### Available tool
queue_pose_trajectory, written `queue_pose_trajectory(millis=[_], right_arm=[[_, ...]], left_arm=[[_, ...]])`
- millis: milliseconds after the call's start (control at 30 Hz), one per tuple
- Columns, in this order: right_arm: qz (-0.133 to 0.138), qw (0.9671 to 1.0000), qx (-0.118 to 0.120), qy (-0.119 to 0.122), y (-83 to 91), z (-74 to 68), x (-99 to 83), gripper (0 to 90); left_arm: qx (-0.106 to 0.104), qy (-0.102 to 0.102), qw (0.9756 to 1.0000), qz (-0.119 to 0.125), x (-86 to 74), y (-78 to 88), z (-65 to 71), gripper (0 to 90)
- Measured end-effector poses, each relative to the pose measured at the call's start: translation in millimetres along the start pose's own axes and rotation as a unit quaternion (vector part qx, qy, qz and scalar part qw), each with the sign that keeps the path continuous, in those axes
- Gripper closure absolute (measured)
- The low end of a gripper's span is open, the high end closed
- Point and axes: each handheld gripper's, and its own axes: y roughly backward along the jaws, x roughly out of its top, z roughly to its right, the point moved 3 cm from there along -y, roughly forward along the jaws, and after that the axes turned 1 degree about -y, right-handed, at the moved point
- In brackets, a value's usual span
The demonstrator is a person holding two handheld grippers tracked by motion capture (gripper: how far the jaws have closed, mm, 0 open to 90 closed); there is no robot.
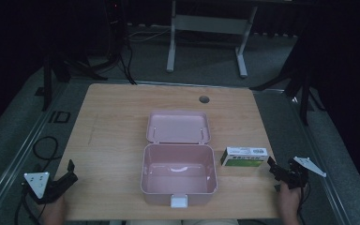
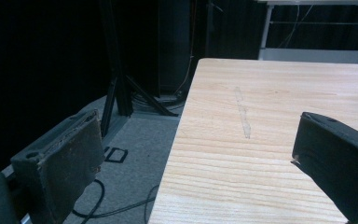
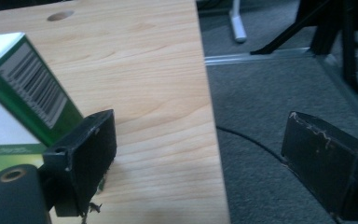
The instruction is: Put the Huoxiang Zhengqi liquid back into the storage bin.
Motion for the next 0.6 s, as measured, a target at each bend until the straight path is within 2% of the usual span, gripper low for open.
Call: queue_pose_trajectory(millis=[133,300,333,367,400,500,533,567,600], right_arm=[[-0.021,0.9996,0.017,0.01,-4.2,-1.4,0.5,10.1],[-0.033,0.999,0.028,0.01,-5.0,-0.7,2.2,10.9],[-0.052,0.9978,0.038,0.014,-5.7,0.2,3.6,13.7],[-0.052,0.9978,0.038,0.014,-5.7,0.2,3.6,13.7],[-0.061,0.9963,0.058,0.015,-3.4,0.3,6.3,13.3],[-0.075,0.9945,0.067,0.028,-0.7,-0.7,9.2,13.2],[-0.1,0.9913,0.075,0.042,1.4,-2.7,11.2,13.0],[-0.1,0.9913,0.075,0.042,1.4,-2.7,11.2,13.0],[-0.123,0.9872,0.081,0.06,3.0,-4.3,12.4,12.8]], left_arm=[[-0.002,-0.003,1.0,-0.004,-0.1,-0.4,0.5,2.1],[-0.007,-0.001,0.9999,-0.008,-0.2,-0.9,0.3,2.2],[-0.006,-0.002,0.9999,-0.009,-0.2,-1.0,0.4,2.2],[-0.006,-0.002,0.9999,-0.009,-0.2,-1.0,0.4,2.1],[-0.007,-0.002,0.9999,-0.01,-0.3,-1.2,0.6,2.2],[-0.007,-0.003,0.9999,-0.01,-0.3,-1.2,0.6,2.2],[-0.007,-0.002,0.9999,-0.01,-0.3,-1.5,0.5,2.1],[-0.007,-0.002,0.9999,-0.01,-0.3,-1.5,0.5,2.2],[-0.007,-0.002,0.9999,-0.011,-0.3,-1.3,0.5,2.1]])
